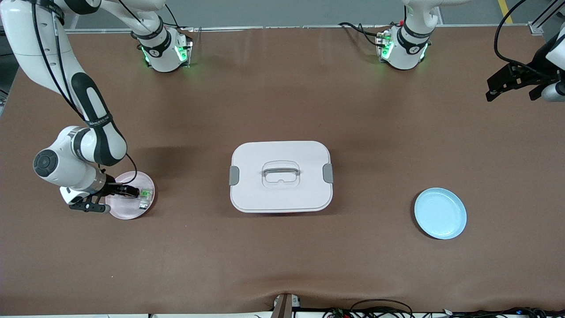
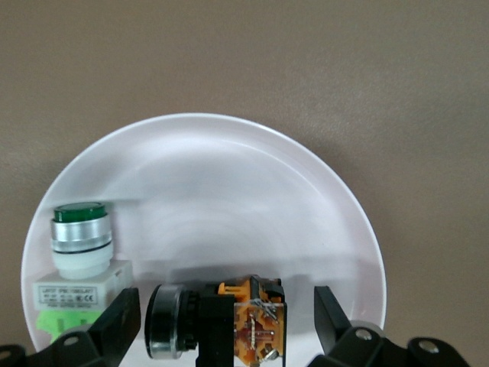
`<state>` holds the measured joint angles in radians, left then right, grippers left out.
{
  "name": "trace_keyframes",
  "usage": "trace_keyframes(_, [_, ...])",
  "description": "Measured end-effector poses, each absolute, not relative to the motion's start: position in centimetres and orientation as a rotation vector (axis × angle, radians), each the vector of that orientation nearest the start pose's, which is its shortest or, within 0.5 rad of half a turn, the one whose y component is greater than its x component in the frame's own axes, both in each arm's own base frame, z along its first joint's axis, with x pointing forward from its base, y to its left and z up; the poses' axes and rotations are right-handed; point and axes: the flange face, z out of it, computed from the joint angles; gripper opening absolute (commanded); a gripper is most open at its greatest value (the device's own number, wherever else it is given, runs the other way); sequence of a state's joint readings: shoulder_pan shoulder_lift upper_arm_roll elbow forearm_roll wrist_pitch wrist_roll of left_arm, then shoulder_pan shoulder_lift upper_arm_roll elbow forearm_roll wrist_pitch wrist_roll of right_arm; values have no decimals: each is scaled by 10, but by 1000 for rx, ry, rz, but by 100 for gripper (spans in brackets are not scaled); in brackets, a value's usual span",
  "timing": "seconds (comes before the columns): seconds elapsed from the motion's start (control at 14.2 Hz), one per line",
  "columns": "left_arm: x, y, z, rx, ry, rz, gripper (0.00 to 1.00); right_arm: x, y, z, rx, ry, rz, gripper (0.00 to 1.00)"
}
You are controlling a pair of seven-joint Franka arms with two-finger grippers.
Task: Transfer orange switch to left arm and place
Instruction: 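Close the right gripper on the orange-and-black switch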
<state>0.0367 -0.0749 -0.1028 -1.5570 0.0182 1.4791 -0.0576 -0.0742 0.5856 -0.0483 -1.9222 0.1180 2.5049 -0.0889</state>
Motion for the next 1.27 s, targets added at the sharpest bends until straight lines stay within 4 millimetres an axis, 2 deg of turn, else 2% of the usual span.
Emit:
trace_keyframes(0.56, [521,-37,662,-3115,16,7,100,615,-76,176,-3092,188,20,100])
trace_keyframes(0.63, [521,-37,662,-3115,16,7,100,615,-76,176,-3092,188,20,97])
trace_keyframes(0.71, [521,-37,662,-3115,16,7,100,615,-76,176,-3092,187,20,59])
trace_keyframes(0.78, [521,-37,662,-3115,16,7,100,615,-75,176,-3091,187,22,1])
trace_keyframes(1.27, [521,-33,661,-3116,5,10,100,615,-72,175,-3086,184,30,0])
